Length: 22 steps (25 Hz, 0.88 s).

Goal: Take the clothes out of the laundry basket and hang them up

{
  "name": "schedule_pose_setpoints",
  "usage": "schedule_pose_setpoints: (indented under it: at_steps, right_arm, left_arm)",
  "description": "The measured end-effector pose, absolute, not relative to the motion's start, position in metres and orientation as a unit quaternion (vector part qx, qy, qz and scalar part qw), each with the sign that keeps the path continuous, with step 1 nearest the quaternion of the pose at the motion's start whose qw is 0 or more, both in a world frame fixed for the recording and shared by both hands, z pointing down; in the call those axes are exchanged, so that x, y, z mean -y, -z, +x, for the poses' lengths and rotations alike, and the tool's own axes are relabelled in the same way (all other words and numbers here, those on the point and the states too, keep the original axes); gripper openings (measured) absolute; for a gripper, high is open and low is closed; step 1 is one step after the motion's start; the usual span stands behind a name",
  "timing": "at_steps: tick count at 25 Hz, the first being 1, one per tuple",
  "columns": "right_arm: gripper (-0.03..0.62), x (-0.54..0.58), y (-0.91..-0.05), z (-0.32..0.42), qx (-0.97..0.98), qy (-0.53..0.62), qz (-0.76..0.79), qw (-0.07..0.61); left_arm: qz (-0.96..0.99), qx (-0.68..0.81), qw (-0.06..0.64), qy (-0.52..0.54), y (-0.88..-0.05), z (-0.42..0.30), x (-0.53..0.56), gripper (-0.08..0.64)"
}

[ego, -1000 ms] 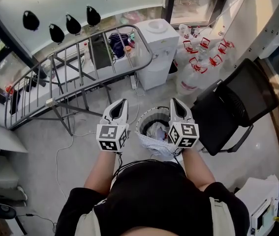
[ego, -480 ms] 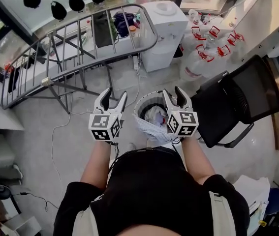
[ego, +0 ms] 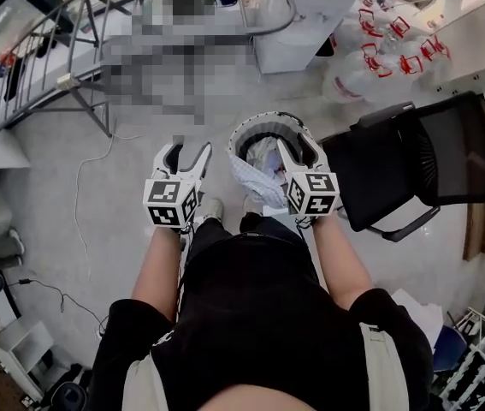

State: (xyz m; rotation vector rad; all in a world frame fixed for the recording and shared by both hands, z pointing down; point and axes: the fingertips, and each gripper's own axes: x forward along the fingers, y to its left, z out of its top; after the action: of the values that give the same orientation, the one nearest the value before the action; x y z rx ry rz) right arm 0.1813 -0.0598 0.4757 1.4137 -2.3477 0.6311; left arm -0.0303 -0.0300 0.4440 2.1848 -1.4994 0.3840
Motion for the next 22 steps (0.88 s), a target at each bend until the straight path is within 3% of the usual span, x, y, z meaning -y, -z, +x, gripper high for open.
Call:
schedule_pose_setpoints:
  at_steps: [22]
  right_arm:
    - [0.210, -0.053, -0.724, 0.217, 0.789, -0.352, 0.281, 0.418]
  left_arm:
    - [0.735, 0.548, 0.336, -0.217, -0.593, -0.007, -0.057, 0.273]
